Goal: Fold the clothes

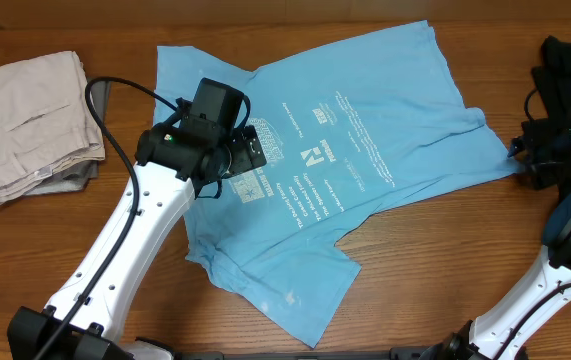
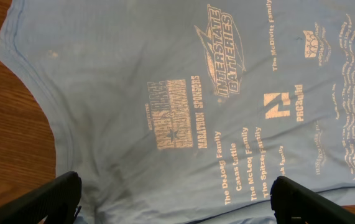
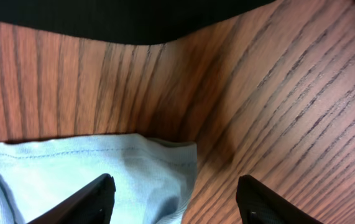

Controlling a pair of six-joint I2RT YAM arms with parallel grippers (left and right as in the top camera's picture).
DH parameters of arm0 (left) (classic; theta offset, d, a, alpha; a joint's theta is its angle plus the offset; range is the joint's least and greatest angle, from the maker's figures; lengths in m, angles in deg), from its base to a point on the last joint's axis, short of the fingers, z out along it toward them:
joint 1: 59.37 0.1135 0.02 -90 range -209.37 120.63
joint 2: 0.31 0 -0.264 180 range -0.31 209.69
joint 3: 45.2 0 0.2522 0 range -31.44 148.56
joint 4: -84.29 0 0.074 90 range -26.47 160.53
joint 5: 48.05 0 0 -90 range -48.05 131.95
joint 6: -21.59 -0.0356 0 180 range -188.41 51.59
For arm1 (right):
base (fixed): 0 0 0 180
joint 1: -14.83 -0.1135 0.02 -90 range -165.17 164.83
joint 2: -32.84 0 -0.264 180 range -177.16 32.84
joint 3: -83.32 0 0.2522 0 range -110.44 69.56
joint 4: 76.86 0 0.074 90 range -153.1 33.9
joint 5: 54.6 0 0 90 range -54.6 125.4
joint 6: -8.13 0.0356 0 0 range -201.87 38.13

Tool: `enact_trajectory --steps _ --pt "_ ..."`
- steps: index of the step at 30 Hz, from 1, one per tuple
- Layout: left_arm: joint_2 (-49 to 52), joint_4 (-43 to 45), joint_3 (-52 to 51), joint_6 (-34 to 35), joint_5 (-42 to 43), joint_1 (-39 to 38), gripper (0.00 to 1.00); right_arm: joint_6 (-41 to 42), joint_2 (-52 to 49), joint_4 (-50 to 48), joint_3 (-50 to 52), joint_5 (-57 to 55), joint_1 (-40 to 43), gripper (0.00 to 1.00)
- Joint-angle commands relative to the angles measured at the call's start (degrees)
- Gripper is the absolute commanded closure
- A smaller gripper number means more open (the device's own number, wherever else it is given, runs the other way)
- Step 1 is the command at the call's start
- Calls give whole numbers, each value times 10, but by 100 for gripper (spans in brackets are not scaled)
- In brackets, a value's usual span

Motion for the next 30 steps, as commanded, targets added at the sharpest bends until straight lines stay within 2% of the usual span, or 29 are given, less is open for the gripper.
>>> enact_trajectory --steps 1,5,9,10,12,14,15,19,25,30 --pt "0 0 1 -4 -10 3 0 8 5 -5 4 -14 1 37" --pt "0 0 1 -4 -10 3 0 13 5 -23 23 -14 1 54" --pt "0 0 1 -4 -10 3 0 21 5 -36 47 -15 1 59" --pt "0 0 1 -4 -10 3 0 23 5 -39 51 -15 1 63" --pt "0 0 1 -4 -10 3 0 25 5 -42 54 -16 1 74" --pt "0 0 1 -4 -10 3 0 25 5 -42 54 -17 1 92" --pt "0 0 1 -4 -10 3 0 25 5 -41 54 -17 1 96" --pt "0 0 1 -4 -10 3 0 24 5 -14 54 -21 12 96" --pt "0 0 1 -4 -10 3 0 27 5 66 54 -115 44 96" --pt "0 0 1 -4 -10 3 0 76 5 120 54 -188 59 96"
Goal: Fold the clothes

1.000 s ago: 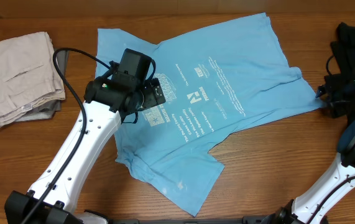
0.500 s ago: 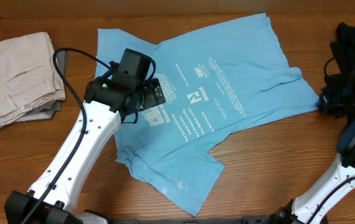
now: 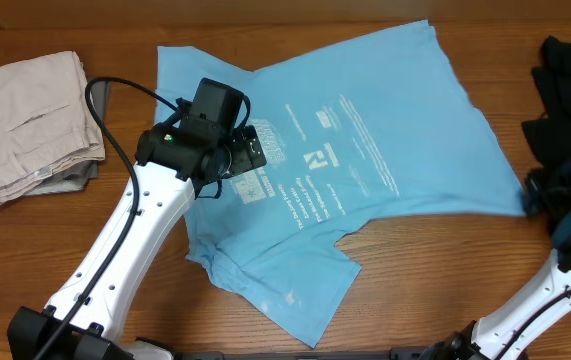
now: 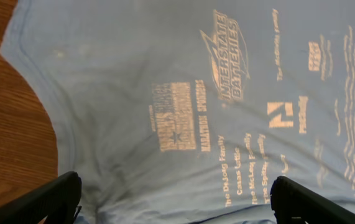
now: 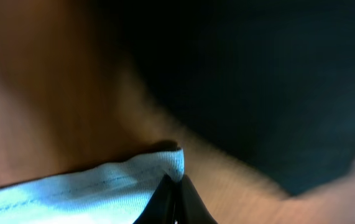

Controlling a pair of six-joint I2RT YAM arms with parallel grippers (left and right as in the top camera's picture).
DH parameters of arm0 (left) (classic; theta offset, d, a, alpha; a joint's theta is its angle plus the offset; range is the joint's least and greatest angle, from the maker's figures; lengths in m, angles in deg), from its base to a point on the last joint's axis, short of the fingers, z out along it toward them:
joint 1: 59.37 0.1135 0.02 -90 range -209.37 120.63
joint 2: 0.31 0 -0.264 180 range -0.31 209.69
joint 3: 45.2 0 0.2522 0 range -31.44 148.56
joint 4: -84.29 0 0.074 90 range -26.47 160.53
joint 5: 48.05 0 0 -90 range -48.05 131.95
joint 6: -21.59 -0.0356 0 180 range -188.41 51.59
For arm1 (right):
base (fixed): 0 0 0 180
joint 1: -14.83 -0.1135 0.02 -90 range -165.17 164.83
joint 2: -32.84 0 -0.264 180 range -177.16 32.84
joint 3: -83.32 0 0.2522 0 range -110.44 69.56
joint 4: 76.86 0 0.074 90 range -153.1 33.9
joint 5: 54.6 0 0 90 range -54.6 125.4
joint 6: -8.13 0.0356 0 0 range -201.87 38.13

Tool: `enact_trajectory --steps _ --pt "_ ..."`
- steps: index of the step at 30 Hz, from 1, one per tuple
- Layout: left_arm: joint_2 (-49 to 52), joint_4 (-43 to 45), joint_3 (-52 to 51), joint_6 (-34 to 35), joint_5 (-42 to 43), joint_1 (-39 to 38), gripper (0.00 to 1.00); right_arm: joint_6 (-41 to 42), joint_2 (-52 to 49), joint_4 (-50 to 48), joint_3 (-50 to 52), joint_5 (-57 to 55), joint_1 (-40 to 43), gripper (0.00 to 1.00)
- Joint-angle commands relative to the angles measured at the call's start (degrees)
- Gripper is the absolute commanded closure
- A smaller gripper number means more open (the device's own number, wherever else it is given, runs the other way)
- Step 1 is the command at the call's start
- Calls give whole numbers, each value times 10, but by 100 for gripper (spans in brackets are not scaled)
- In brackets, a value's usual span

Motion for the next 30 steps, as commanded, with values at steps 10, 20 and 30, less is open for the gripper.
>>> enact_trajectory --steps 10,20,30 --pt "0 0 1 -4 -10 3 0 -3 13 24 -23 -43 -8 78" --pt "0 0 1 -4 -10 3 0 -93 30 140 -214 47 -19 46" --pt "0 0 1 -4 -10 3 0 -111 30 151 -276 75 -24 0"
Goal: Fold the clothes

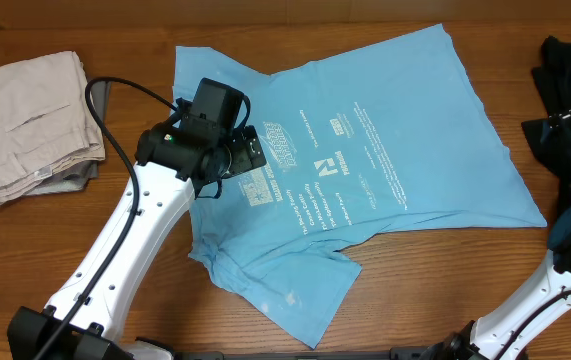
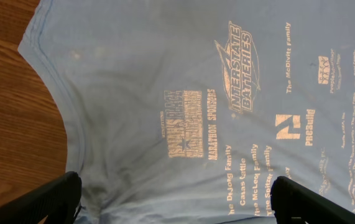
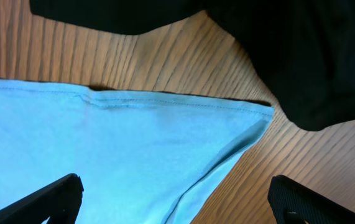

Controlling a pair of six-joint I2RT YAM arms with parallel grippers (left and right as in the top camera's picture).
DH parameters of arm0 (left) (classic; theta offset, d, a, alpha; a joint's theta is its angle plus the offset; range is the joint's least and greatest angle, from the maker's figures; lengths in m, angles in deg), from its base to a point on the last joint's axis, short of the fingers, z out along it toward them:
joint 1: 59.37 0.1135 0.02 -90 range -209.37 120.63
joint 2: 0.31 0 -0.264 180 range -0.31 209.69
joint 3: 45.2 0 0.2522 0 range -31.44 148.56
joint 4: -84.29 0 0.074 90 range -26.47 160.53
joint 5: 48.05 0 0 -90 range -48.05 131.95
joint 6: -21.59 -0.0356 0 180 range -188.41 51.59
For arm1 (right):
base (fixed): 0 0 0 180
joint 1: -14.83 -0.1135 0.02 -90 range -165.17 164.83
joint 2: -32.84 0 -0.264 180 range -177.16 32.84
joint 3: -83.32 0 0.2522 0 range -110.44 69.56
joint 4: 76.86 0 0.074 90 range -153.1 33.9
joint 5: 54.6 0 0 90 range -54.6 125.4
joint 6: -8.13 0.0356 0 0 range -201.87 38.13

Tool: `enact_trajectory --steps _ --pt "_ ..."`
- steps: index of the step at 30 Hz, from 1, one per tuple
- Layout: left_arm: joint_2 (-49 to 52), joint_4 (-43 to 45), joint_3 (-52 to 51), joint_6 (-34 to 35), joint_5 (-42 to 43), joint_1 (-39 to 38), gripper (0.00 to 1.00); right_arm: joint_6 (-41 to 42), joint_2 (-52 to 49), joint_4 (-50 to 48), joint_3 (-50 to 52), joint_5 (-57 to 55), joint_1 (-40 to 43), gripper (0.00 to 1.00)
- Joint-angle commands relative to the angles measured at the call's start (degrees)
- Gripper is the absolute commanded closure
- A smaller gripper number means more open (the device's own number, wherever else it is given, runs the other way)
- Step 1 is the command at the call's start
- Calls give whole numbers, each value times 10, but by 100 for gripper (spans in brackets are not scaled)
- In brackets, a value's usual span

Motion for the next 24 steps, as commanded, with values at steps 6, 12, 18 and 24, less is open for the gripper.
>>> enact_trajectory --steps 6,12,18,24 --pt "0 45 1 -4 -14 3 0 -10 17 0 -13 10 0 0" --pt "0 69 4 -4 -27 6 0 -10 17 0 -13 10 0 0" --pt "0 64 5 -22 -40 15 0 -10 17 0 -13 10 0 0" --pt "2 67 44 -130 -5 73 39 -10 17 0 -13 10 0 0"
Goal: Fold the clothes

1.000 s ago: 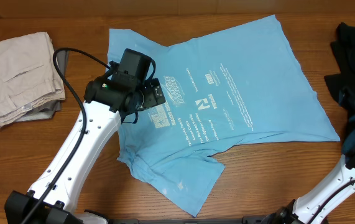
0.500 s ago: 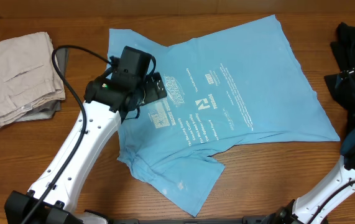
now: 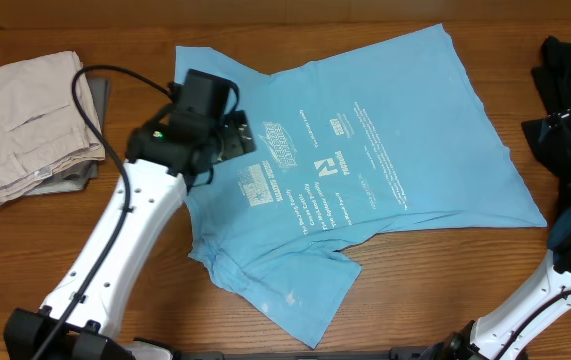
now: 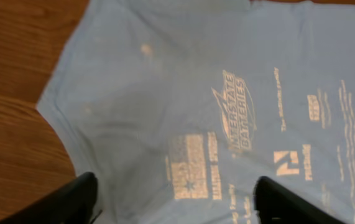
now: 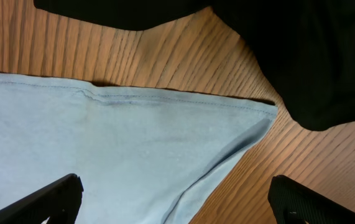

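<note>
A light blue T-shirt (image 3: 395,120) lies spread flat on the wooden table, print side up, one sleeve (image 3: 285,290) toward the front. My left gripper (image 4: 177,205) hangs open above the shirt's (image 4: 165,81) far-left part, by its printed logos; in the overhead view the left gripper (image 3: 227,138) is over that same area. My right gripper (image 5: 174,205) is open above the shirt's right hem corner (image 5: 261,112), holding nothing.
Folded beige trousers (image 3: 30,115) lie stacked on a grey garment at the far left. A heap of black clothes (image 3: 570,80) sits at the right edge, just beyond the shirt's corner, and the black cloth (image 5: 308,56) fills the top of the right wrist view.
My left gripper has moved toward the far left over the shirt, still open; more bare table shows at its left. The right gripper and the shirt are where they were.
At first the shirt lay wrinkled with my right gripper open around its right hem corner. Then that gripper was shut on the corner, farther right. By 0.8 s ago it was open, the shirt flatter and shifted right. Now the left gripper has shifted.
</note>
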Controlling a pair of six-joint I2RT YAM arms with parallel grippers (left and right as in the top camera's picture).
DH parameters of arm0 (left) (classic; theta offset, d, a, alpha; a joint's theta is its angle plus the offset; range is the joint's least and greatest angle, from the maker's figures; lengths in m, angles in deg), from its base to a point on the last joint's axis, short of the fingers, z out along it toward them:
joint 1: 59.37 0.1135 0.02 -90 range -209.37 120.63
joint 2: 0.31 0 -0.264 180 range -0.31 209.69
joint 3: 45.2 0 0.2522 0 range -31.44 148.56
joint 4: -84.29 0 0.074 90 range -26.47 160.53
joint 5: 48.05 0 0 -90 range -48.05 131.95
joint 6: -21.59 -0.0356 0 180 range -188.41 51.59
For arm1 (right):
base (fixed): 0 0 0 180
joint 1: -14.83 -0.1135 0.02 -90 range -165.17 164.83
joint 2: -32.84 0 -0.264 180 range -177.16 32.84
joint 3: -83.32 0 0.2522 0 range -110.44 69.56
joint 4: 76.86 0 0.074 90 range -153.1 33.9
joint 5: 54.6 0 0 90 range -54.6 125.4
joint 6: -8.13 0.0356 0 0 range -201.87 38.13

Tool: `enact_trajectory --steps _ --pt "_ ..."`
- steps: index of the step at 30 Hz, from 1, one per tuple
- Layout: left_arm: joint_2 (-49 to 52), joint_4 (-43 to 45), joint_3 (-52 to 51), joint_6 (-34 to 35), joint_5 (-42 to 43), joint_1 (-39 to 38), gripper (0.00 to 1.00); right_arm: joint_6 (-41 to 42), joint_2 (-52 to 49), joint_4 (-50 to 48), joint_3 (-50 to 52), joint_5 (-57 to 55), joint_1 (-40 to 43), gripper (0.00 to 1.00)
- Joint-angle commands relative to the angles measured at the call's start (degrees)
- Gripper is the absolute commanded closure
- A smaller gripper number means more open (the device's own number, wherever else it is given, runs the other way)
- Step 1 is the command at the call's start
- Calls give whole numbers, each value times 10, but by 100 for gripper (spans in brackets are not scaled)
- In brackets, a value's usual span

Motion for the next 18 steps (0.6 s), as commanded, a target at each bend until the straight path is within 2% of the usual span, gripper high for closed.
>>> enact_trajectory --steps 1,4,8,18 --pt "3 2 48 -65 32 54 75 -2 17 -1 -13 1 0 0" --pt "19 12 77 -64 115 114 78 -2 17 -1 -13 1 0 0" --pt "71 26 102 -79 163 162 96 -2 17 -1 -13 1 0 0" --pt "248 28 108 -126 153 175 96 -2 17 -1 -13 1 0 0"
